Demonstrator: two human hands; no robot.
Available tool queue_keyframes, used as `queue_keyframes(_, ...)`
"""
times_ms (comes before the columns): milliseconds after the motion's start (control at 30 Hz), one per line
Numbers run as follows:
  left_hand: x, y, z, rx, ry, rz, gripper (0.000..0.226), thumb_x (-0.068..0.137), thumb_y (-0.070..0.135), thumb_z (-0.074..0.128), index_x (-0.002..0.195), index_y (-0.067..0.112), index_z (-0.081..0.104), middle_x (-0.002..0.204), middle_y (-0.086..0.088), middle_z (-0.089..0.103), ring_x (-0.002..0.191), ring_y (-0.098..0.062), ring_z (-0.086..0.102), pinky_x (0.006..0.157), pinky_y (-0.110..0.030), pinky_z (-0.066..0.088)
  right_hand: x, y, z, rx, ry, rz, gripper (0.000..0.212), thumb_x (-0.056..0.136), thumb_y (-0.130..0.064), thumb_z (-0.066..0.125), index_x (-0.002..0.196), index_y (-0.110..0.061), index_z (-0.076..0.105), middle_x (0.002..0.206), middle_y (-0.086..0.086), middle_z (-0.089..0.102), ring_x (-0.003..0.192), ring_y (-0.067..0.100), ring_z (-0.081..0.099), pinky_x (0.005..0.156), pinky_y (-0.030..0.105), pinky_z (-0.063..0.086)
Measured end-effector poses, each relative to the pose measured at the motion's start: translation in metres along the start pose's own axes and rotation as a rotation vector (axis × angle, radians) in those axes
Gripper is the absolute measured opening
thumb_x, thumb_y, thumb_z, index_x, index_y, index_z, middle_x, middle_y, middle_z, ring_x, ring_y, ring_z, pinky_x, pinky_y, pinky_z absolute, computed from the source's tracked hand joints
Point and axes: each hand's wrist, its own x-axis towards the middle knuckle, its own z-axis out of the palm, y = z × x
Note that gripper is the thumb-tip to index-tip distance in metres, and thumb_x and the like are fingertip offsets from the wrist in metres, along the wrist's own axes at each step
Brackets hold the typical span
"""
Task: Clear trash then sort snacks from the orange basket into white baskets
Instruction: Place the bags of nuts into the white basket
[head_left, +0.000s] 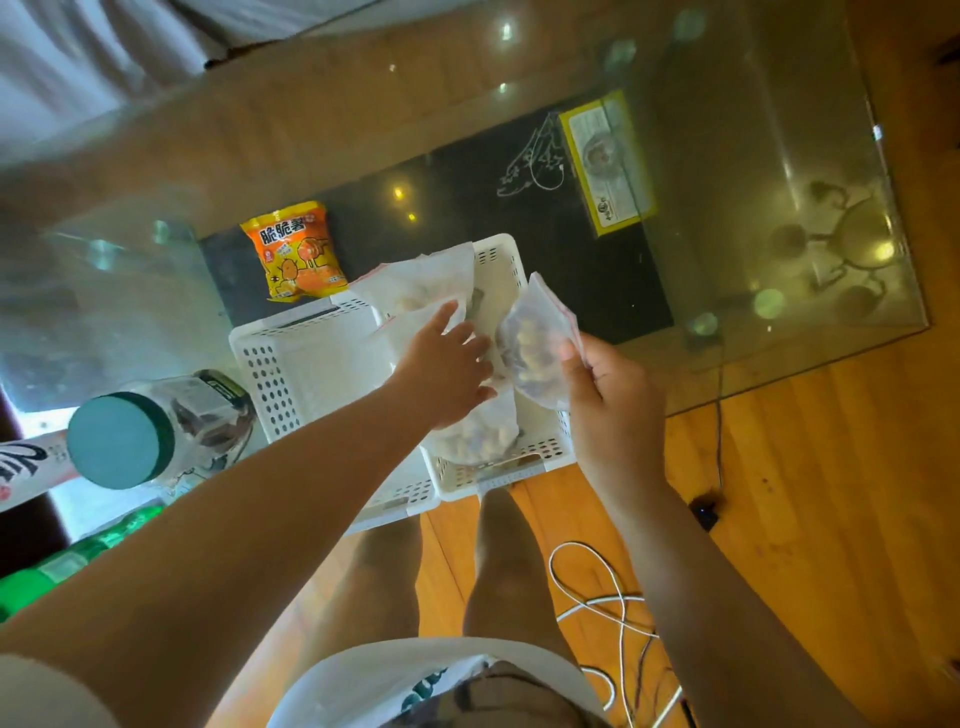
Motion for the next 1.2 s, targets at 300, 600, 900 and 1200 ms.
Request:
queue_keyframes(300,-0.004,-0.004,0.013,0.024,0.109,-0.021,0.05,0.094,0.041,0.051,0.14,0.032,0.035,0.151,0.003,0.035,0.143,-0.024,0.025,0.119,-0.048,0.01,0.012,0.026,0.041,-0.062,-0.103,0.078,0.034,0.098,-0.031,0.041,0.097,-0.01,0.067,0.059,-0.011,0.052,0.053,0.0,0.044,0.05,0.012,0.024)
queue_keyframes(600,-0.002,0.009,0.008,-0.194,0.156,-0.068,0.035,0.094,0.043,0.047,0.127,0.035,0.053,0.144,0.007,0.046,0.141,-0.024,0.028,0.117,-0.049,0.002,0.014,0.049,0.055,0.024,-0.157,0.125,0.032,0.098,-0.028,0.043,0.068,-0.018,0.05,0.049,-0.012,0.038,0.047,0.005,0.039,0.047,0.012,0.023)
queue_keyframes(900,-0.014,-0.003,0.014,-0.214,0.134,-0.013,0.031,0.096,0.04,0.043,0.121,0.037,0.06,0.14,0.008,0.05,0.143,-0.02,0.023,0.12,-0.044,0.004,0.019,0.062,0.045,0.116,-0.16,0.191,0.042,0.097,-0.025,0.045,0.056,-0.024,0.038,0.049,-0.006,0.033,0.048,0.008,0.032,0.053,0.025,0.025)
queue_keyframes(1200,-0.021,-0.002,0.012,-0.385,0.247,0.013,0.028,0.095,0.038,0.047,0.118,0.038,0.062,0.145,0.01,0.045,0.144,-0.014,0.02,0.118,-0.039,-0.001,0.03,0.083,0.034,0.139,-0.092,0.346,0.039,0.091,-0.032,0.055,0.077,0.003,0.063,0.077,0.023,0.067,0.076,0.037,0.064,0.068,0.041,0.053)
